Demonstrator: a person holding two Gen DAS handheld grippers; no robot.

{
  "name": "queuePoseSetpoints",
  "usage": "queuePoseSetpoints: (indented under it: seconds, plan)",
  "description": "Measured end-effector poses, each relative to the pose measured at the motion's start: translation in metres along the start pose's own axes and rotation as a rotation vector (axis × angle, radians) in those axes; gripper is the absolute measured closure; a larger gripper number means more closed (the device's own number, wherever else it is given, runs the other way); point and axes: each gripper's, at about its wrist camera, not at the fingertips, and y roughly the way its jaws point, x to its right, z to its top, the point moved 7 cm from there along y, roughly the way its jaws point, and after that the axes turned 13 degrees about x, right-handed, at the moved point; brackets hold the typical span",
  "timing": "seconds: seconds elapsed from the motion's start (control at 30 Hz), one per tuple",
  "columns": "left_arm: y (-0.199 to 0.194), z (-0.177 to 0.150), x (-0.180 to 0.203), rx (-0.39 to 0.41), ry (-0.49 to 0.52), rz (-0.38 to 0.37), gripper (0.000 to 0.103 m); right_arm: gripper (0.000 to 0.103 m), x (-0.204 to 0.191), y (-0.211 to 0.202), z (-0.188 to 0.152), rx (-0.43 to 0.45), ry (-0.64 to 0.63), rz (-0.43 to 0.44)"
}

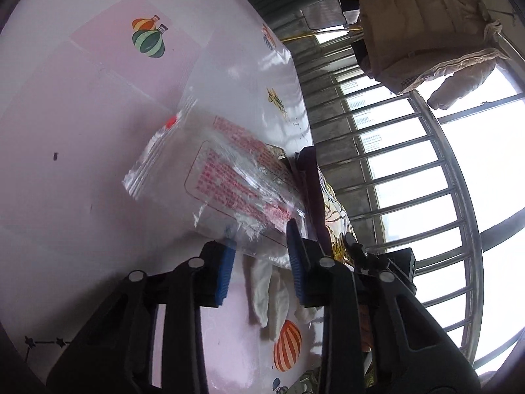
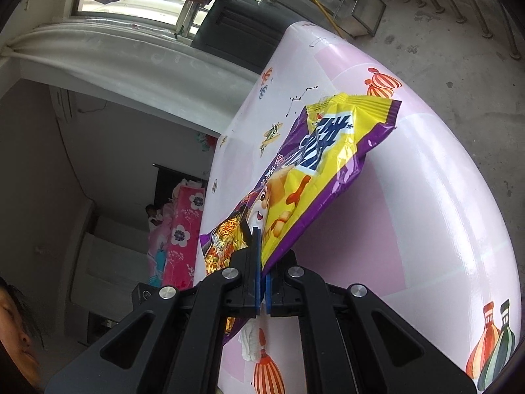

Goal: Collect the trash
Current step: 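Grasp the clear plastic bag with the left tool while right tool holds the snack bag, then carry both bags over the wastebasket and open both tools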

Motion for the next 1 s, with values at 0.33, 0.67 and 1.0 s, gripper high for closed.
queuePoseSetpoints:
  seconds: [0.33,0.67,1.0]
  plan:
    - [-0.015,0.013,0.015,0.074,-0.009,-0.073,0.100,0.101,-0.011,-0.014,0.010,0.045,0.061,0.078]
    - [-0.059,0.029,0.066,0.181,0.099,-0.175,0.102,0.101,-0.067,-0.049,0.025,0.133,0.009,0.181]
    - [-0.100,0.033,0.107,0.250,0.195,-0.247,0.102,0.101,-0.094,-0.107,0.040,0.250,-0.046,0.203]
